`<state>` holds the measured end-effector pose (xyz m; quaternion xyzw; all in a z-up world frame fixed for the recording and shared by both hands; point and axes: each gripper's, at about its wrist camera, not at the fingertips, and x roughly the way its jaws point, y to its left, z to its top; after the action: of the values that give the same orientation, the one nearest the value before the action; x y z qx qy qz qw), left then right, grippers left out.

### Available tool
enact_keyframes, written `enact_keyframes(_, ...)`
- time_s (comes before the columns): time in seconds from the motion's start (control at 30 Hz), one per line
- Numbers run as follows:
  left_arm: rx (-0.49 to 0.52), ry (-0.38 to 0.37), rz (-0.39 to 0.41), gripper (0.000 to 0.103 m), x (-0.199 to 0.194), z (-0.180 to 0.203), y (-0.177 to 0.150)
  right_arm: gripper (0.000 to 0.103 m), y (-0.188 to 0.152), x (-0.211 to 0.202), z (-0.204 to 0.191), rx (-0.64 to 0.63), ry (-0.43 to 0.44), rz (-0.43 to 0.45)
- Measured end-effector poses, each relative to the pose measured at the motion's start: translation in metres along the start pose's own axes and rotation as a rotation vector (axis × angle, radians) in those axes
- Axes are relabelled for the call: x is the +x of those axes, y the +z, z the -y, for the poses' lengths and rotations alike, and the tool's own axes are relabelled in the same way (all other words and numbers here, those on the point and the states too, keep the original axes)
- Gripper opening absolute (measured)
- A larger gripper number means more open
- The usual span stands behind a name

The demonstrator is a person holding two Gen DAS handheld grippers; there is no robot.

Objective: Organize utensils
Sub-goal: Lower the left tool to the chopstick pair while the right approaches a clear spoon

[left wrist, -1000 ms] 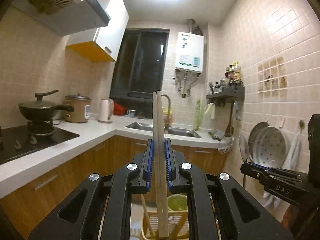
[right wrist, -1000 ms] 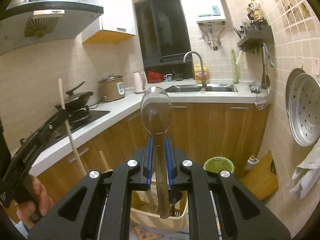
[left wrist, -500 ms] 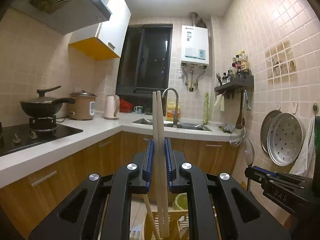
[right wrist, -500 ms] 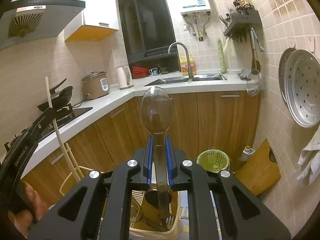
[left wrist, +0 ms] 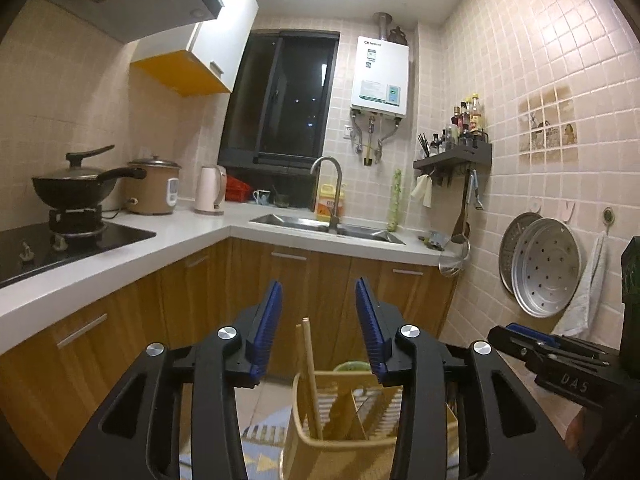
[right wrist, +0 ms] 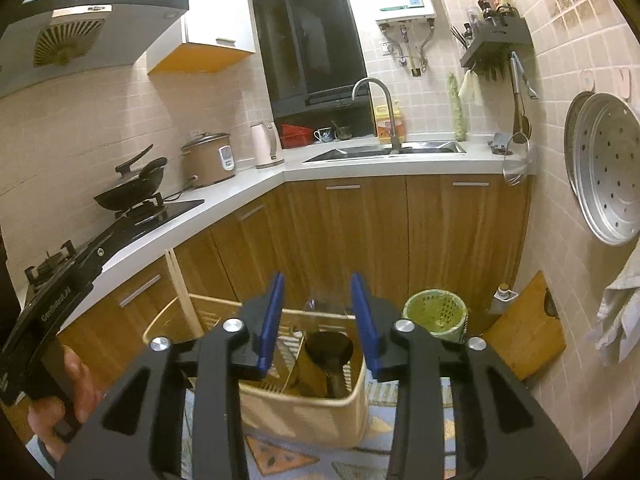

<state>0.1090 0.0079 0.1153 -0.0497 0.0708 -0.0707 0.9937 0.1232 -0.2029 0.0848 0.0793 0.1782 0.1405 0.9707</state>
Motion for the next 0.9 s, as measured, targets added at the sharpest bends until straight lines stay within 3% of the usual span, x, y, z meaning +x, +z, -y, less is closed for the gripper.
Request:
enact_keyframes(0.2, -0.027, -0.035, -0.032, 0.041, -0.038, -0.008, 0.02, 0.032, 0.014, -0.044, -0.005, -0.001, 0.052, -0.005)
enact_keyframes(0.37, -0.052, -0.097, -0.157, 0.042, -0.057, -0.008, 0.033, 0.032, 0.022, -0.07, -0.014, -0.02, 0.086, -0.087)
enact_keyframes(0.5, -0.07, -0.143, -0.37, 0.042, -0.052, -0.009, 0.011, 0.032, 0.004, -0.062, -0.018, -0.011, 0.098, -0.289)
enact_keyframes(0.57, -0.09, -0.169, -0.535, 0.042, -0.04, -0.009, -0.02, 0.032, -0.019, -0.048, -0.018, 0.002, 0.1, -0.444)
enact_keyframes(0.67, -0.088, -0.16, -0.717, 0.04, -0.024, -0.01, -0.07, 0.032, -0.064, -0.024, -0.014, 0.034, 0.091, -0.668)
enact_keyframes(0.8, -0.114, -0.159, -0.868, 0.036, -0.011, -0.013, -0.12, 0.032, -0.113, -0.008, -0.002, 0.107, 0.079, -0.814)
enact_keyframes(0.9, -0.104, -0.144, -0.927, 0.036, -0.006, -0.013, -0.141, 0.032, -0.133, 0.001, 0.005, 0.171, 0.089, -0.885)
